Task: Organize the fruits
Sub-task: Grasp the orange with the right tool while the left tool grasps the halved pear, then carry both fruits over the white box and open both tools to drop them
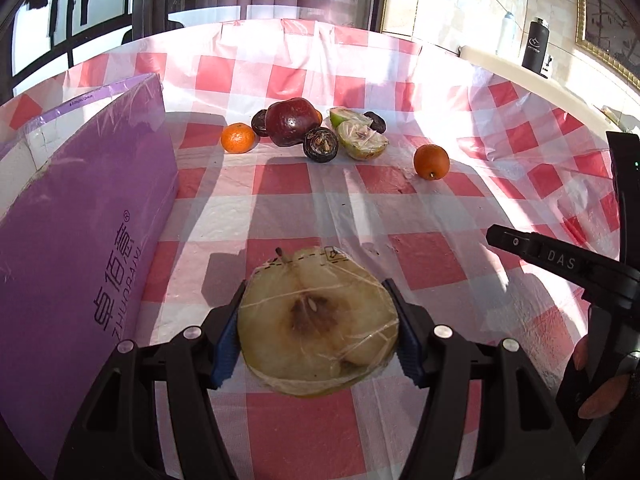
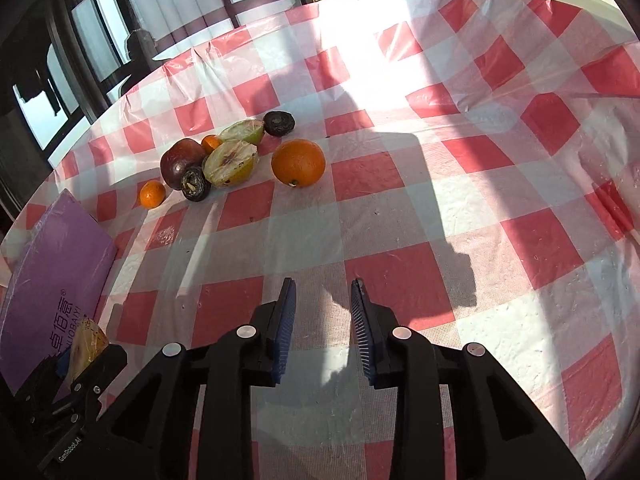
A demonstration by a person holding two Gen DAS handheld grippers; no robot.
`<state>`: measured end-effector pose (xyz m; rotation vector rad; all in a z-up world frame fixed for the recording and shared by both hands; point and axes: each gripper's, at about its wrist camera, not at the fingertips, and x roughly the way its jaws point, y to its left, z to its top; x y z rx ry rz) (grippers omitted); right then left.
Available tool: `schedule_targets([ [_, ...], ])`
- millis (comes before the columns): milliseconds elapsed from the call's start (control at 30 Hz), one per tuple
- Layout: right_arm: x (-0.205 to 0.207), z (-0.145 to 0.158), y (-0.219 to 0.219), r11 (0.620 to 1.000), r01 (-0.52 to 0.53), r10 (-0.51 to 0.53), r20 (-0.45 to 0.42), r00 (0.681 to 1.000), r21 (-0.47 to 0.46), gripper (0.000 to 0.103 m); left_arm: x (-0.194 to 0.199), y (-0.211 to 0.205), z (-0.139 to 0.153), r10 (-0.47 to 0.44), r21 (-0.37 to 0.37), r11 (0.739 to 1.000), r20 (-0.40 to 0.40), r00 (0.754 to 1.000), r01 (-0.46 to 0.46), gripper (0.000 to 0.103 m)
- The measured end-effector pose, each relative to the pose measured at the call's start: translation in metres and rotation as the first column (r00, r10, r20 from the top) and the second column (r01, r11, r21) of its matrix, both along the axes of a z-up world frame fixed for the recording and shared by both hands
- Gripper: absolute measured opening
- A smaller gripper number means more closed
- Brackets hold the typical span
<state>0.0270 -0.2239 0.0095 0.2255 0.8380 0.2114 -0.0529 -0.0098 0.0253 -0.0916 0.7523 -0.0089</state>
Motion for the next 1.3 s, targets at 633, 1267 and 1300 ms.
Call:
schedule_targets([
  [633, 0.077, 0.023, 0.065, 0.986, -0.074, 0.079, 0.03, 0.996, -0.15, 0.045, -0.078, 0.082, 0.112, 0.065, -0.053, 0.997, 0.252, 0.966, -0.053, 0.064],
  [1267, -0.092, 0.119, 0.311, 0.689, -0.664, 0.711, 0.094, 0.696, -0.291, 0.045, -0.069, 0.235, 0.099, 0.267, 0.194, 0.947, -0.043, 0.963, -0.255, 0.064],
  [1300, -0.092, 0.114, 0.32, 0.657, -0.69, 0.732, 0.039, 0.68, -0.304, 0.045, -0.062, 0.24, 0.097, 0.252, 0.221, 0.948, -0.082, 0.964, -0.229, 0.064],
])
